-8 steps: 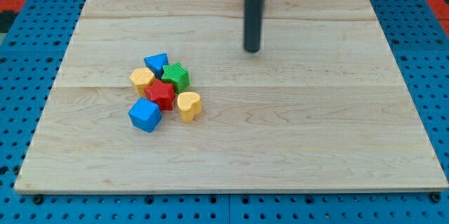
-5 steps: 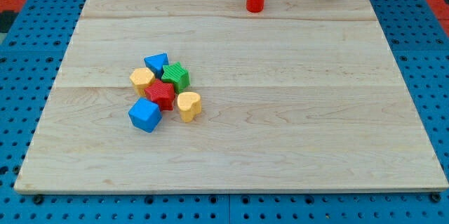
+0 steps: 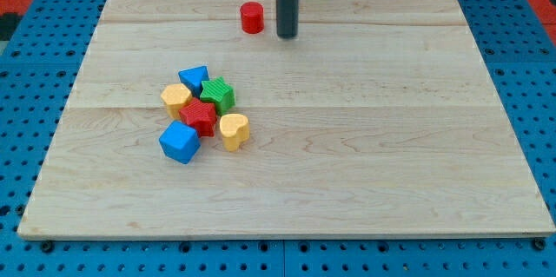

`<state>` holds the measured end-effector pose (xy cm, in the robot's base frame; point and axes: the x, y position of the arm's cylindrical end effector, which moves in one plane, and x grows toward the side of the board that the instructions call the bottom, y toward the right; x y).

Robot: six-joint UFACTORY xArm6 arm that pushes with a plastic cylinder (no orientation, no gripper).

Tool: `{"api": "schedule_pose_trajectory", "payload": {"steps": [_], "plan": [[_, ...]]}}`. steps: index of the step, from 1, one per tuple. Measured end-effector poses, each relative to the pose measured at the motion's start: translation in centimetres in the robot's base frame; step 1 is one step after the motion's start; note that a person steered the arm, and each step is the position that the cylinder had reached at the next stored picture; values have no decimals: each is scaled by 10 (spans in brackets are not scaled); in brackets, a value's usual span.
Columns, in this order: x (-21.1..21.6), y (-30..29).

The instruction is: Place the red circle at the right of the red star

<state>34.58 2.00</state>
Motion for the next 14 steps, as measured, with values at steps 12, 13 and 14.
{"api": "schedule_pose_trajectory", "payload": {"steps": [12,13,14], "plan": [[29,163],[94,105],[60,121]]}}
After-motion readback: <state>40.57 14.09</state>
